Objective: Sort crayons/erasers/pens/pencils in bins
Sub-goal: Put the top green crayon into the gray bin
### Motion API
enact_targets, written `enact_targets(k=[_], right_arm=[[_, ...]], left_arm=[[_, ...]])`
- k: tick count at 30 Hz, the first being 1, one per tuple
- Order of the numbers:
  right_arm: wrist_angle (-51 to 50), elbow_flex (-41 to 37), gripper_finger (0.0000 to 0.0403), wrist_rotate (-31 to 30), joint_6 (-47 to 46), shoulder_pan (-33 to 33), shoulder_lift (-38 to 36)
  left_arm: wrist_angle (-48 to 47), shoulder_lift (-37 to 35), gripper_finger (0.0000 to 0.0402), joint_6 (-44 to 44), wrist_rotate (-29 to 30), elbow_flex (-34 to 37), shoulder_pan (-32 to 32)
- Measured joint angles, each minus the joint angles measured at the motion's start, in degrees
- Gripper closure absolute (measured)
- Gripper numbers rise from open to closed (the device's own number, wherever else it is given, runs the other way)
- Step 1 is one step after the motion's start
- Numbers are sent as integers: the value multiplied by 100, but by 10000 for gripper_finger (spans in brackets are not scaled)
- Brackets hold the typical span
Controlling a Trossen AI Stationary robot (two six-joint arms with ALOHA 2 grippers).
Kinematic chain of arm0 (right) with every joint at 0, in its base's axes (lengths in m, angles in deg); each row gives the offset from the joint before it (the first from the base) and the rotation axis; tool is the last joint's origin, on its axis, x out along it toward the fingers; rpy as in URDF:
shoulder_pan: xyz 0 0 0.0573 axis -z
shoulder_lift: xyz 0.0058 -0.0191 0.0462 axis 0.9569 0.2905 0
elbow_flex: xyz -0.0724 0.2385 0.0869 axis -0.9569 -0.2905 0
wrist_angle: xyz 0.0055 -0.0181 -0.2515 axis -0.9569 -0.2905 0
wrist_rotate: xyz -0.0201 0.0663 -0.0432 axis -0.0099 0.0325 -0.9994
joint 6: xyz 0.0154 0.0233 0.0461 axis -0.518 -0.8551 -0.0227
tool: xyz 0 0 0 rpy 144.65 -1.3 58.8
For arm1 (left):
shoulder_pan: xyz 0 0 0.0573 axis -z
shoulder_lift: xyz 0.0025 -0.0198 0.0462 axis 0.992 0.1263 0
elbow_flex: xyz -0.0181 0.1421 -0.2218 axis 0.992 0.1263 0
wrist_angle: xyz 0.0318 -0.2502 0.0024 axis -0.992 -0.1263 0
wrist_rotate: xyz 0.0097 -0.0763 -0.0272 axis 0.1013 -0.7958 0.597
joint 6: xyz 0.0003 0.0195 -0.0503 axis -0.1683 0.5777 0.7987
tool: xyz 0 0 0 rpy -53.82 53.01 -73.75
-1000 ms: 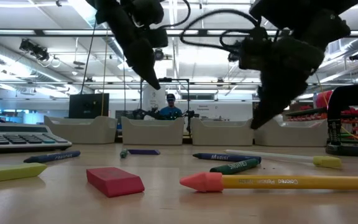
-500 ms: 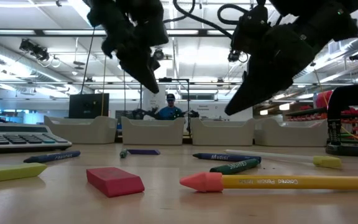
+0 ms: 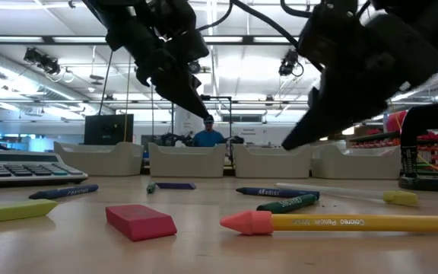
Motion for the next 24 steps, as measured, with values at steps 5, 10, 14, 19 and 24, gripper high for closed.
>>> enact_targets(k=[5,10,14,19,24], right_arm=[[-45,108,299,-71,35,-93,304],[-44,140,299,-206,122,-21,346],[-67,140,299,-205,179,2,344],[-277,140,299,-205,643,12,344],[-441,140,299,-369,1318,154,344]], left_arm=[[-46,0,378,35,0,0,115],[-321,0,366,61,-2,0,290],[-730,0,356,85,2,0,473],[-1438,0,333,-1060,78,-1,825],[-2070,0,309,-2643,808,-1,1166]])
